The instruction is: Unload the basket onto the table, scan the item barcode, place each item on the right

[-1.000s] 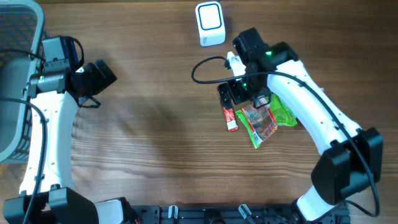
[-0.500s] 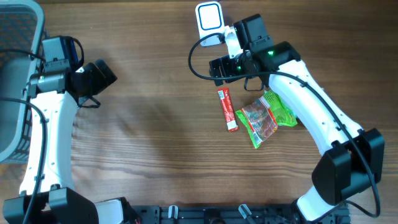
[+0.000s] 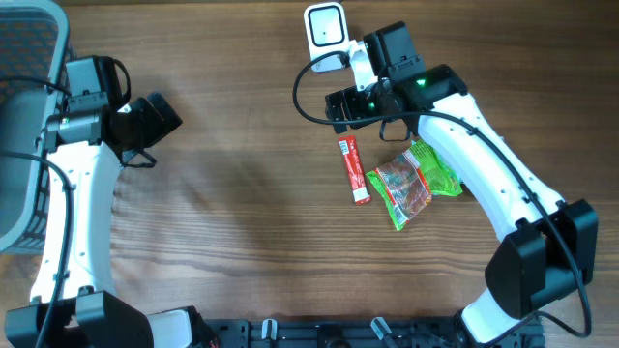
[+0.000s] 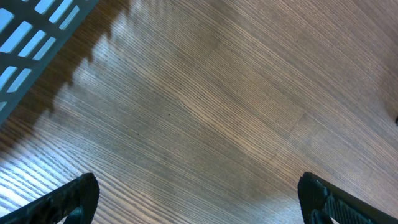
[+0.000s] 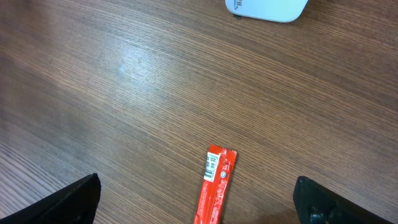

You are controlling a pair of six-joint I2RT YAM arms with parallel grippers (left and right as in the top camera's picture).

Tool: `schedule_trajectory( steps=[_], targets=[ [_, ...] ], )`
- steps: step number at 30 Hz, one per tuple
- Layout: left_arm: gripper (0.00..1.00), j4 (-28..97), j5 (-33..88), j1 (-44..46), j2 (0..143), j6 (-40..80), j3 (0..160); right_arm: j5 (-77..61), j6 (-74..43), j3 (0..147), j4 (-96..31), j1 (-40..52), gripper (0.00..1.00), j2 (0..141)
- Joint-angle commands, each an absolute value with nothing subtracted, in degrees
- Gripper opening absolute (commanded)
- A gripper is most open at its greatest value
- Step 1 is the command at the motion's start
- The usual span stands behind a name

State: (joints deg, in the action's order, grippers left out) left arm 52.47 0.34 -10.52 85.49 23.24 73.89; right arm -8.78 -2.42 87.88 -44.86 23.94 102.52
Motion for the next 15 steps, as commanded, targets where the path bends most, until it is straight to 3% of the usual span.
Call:
schedule_trajectory(
  steps=[1,15],
  targets=[
    [1.0,52.3,0.6,-10.8,85.2,22.8,74.3,-8.4,-3.0,88.8,-44.6,23.8,1.0,102.2],
    [1.0,52.3,0.6,-10.8,85.2,22.8,74.3,-5.9,0.3,88.8,-41.5,23.7,1.0,99.2]
  ],
)
